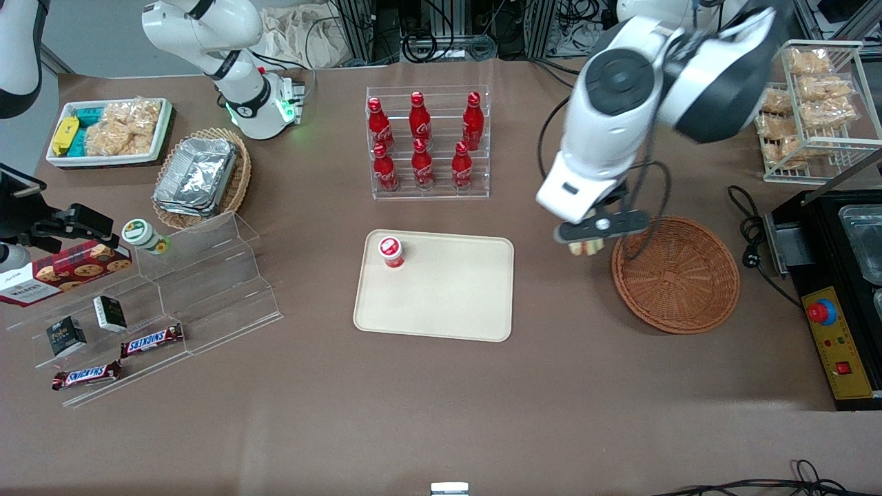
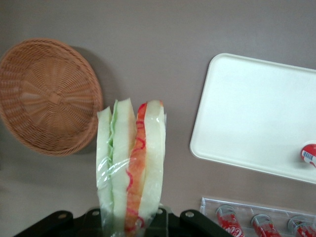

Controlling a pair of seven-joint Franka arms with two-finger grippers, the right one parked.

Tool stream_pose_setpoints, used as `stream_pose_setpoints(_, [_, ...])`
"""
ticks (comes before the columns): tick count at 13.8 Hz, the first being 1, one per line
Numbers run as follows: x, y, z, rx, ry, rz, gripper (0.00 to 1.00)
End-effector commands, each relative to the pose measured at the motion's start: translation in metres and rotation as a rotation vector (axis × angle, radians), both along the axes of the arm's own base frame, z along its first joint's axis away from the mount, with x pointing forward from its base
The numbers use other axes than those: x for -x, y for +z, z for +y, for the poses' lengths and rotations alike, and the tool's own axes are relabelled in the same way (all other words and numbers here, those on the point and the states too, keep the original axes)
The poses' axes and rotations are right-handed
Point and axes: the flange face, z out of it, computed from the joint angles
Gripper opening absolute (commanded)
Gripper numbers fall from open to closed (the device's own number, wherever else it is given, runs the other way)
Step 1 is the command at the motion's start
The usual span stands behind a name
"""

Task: Place sandwich from basket to tray
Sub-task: 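Lift the sandwich and carry it with the left gripper over the white tray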

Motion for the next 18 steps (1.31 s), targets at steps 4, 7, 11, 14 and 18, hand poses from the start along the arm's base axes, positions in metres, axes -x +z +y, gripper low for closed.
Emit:
stream_pose_setpoints(4, [-0.018,-0.118,-0.069,0.027,-0.039,0.002,0.19])
stream_pose_setpoints(7, [-0.011,-0.181,-0.098,0.033,-0.094,0.031,0.19])
stream_pose_setpoints(11, [-0.015,-0.243,-0.105,0.053,-0.111,0.038,0.18])
stream_pose_setpoints(14, [-0.016,-0.284,-0.103,0.017,-0.131,0.043,0.18])
stream_pose_setpoints(18, [-0.016,-0.304,-0.105,0.029,-0.132,0.028,0.32])
